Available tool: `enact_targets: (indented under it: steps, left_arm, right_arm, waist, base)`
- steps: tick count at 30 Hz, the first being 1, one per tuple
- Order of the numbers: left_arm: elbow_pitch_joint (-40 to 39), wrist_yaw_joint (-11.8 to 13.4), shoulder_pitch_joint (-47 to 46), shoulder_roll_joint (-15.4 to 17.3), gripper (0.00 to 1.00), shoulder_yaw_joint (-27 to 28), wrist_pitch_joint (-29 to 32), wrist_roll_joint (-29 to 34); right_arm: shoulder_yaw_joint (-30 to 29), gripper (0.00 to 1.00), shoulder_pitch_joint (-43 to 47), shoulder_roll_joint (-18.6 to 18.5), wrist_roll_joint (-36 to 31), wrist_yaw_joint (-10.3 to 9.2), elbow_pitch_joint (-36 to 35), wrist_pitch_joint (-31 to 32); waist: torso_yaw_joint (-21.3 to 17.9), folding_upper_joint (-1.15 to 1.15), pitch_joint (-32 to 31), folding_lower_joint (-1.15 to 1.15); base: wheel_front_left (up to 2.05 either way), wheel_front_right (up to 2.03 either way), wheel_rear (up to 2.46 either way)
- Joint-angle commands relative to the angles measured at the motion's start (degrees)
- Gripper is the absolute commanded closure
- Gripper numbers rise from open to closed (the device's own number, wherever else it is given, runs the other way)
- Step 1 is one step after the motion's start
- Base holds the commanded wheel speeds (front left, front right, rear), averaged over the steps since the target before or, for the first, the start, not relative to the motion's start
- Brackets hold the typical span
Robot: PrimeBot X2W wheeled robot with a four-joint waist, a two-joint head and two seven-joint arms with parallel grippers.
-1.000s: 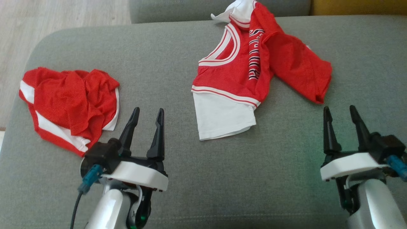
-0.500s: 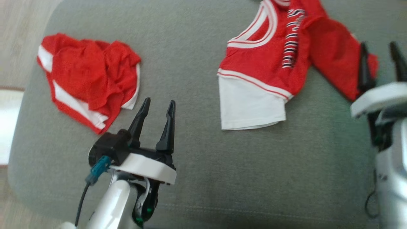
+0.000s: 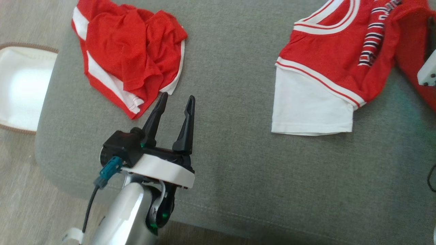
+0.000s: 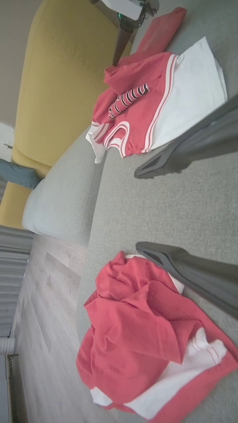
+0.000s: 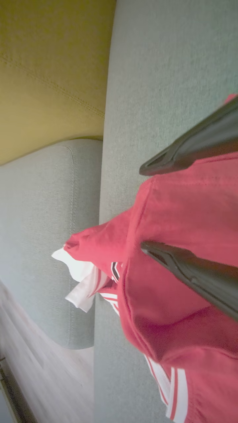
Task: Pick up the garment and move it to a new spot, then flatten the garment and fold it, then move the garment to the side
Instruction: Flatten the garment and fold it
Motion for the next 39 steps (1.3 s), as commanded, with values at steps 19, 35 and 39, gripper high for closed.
enact_targets:
  steps: [19, 35, 39]
  left_arm:
    - [-2.1, 0.7, -3.3, 0.4, 0.00, 0.8, -0.7, -0.4]
    - [-1.1, 0.6, -2.7, 0.4, 0.00, 1.8, -0.7, -0.1]
    - [-0.7, 0.5, -1.1, 0.4, 0.00, 2.9, -0.7, 0.4]
  right_arm:
    - [5.0, 1.00, -7.2, -2.3, 4.4, 0.39, 9.5, -3.6]
    - [10.2, 1.00, -5.6, -0.4, 10.7, 0.39, 9.0, -14.2]
    - [13.0, 1.00, -1.3, 0.6, 11.7, 0.39, 5.8, -17.1]
  waist:
    - [0.3, 0.00, 2.8, -0.01]
    - [-3.6, 0.00, -1.7, -0.01]
    - [-6.3, 0.00, -5.6, -0.01]
  base:
    - [0.00, 0.00, 0.00]
    - [0.00, 0.00, 0.00]
    - [0.00, 0.00, 0.00]
